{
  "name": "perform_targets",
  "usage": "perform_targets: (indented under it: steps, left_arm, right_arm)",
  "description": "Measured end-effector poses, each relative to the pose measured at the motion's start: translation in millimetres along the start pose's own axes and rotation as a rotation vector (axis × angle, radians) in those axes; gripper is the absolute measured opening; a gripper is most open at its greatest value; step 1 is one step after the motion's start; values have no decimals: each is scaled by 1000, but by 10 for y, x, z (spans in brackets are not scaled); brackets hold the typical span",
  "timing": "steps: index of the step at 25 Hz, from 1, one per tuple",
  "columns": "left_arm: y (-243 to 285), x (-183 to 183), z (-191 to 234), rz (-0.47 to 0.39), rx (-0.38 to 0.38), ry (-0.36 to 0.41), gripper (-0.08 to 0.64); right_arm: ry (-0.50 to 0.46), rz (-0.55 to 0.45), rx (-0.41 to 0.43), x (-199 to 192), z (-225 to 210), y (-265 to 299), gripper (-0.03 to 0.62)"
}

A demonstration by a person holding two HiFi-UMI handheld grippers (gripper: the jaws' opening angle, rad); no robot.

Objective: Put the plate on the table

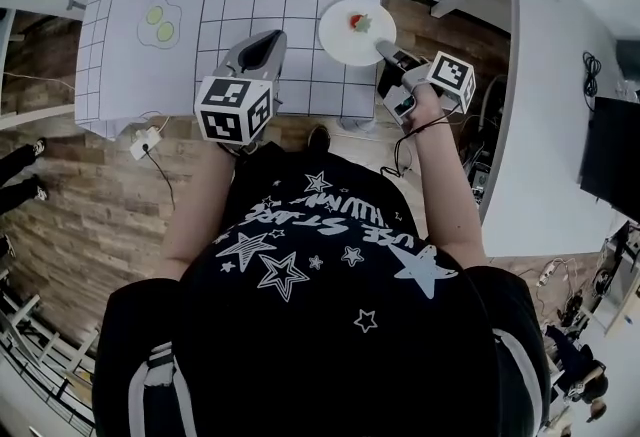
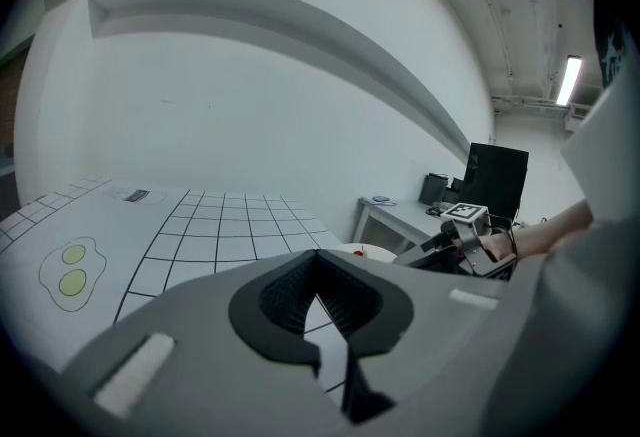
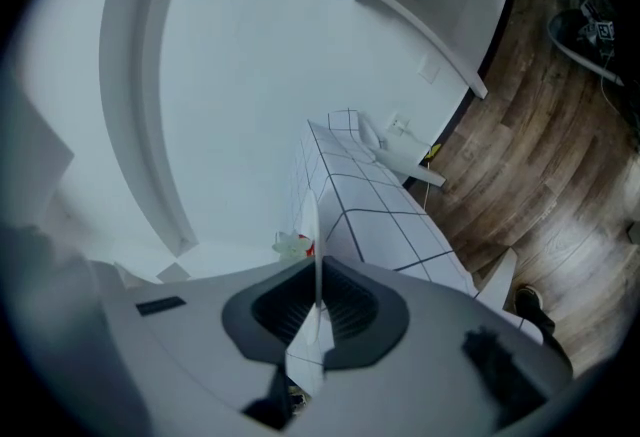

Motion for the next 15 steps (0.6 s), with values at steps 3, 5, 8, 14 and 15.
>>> perform_targets:
  steps: [3,5,8,14,15]
  left_arm:
    - [17,14,4,1,11,0,9]
    - [24,8,6,4,14,0,9]
    - [17,-19,4,8,16,0,9]
    - [-29,-25,38,9,24,-1,9]
    - [-34,-21,45,8,25,-1,9]
  right_arm:
    - [-3,17,-11,14,-47,36,21]
    - [-15,30,-30,25,-80,54,21]
    - [-33,40,-44,36,-106,66,21]
    - [-41,34,-70,38,-159,64,21]
    - [-46,35,-79,39,-171,67,23]
Point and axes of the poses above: the fingertips, and each gripper's own axes: y forward along the fingers, z to its left, x out of its top, the point moved 5 cm from there along -y, backward along the fingers, and after that the axes turned 12 degrees about x, right-handed, at the moved point
